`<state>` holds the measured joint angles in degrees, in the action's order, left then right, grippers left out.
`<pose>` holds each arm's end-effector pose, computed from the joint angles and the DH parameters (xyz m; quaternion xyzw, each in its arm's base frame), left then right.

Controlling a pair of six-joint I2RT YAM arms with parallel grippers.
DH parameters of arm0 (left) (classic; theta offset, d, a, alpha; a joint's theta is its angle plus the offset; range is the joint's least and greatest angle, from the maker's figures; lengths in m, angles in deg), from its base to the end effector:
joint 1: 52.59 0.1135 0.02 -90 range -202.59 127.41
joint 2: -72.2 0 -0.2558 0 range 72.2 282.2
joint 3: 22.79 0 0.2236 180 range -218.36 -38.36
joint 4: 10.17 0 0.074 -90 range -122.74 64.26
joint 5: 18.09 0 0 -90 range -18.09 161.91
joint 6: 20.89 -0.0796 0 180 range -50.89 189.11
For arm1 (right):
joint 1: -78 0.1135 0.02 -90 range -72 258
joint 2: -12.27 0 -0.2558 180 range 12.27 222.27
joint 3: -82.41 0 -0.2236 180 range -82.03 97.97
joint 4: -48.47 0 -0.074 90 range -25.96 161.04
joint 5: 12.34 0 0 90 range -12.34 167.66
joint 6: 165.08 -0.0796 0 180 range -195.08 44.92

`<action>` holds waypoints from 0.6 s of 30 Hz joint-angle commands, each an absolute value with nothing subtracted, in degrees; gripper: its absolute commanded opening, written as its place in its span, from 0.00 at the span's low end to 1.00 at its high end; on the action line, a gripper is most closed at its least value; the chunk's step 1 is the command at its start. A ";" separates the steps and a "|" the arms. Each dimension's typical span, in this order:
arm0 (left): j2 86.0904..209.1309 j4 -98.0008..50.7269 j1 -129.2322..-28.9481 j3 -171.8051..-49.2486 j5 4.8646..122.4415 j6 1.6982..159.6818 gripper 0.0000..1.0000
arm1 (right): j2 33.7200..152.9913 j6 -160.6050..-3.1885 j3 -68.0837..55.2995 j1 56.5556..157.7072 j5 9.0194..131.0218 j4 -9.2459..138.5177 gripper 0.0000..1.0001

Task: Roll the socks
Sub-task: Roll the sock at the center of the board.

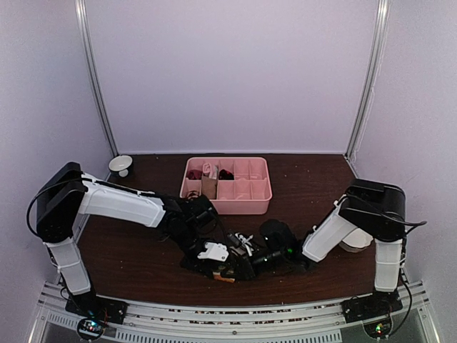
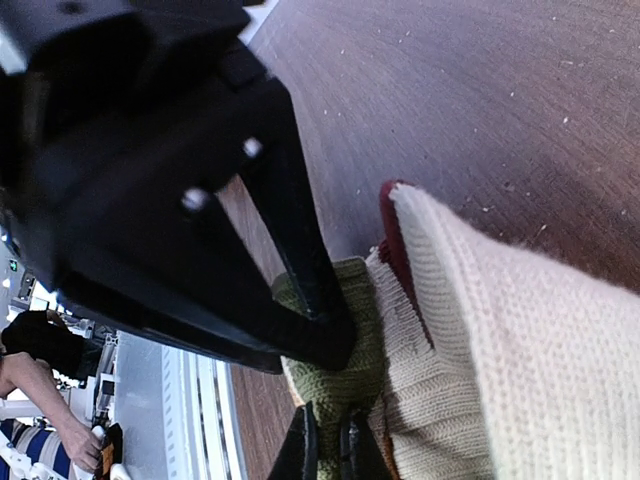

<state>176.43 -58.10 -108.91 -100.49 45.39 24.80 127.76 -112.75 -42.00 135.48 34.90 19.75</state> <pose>0.1489 -0.2875 0.1217 0.7620 0.5920 -0.2398 0.1071 0.1456 0.3288 0.0824 -0.3159 0.7683 0.5518 0.0741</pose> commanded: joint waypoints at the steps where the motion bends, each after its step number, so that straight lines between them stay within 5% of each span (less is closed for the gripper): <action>1: 178.86 -58.38 -108.66 -100.11 47.60 25.21 0.15 | 132.18 -114.64 -48.50 134.41 41.45 32.63 0.00; 2: 179.08 -58.88 -108.48 -100.30 47.05 25.46 0.10 | 131.40 -114.46 -49.19 134.38 41.97 31.77 0.00; 7: 181.74 -64.43 -105.73 -104.55 39.82 28.04 0.04 | 123.58 -110.24 -53.56 135.11 47.59 30.01 0.36; 13: 189.80 -77.26 -98.42 -113.27 19.70 29.25 0.07 | 111.17 -102.85 -60.39 137.62 60.33 28.63 0.37; 18: 192.97 -82.37 -97.24 -115.69 15.55 27.24 0.08 | 103.17 -93.75 -60.04 143.84 80.36 41.30 0.39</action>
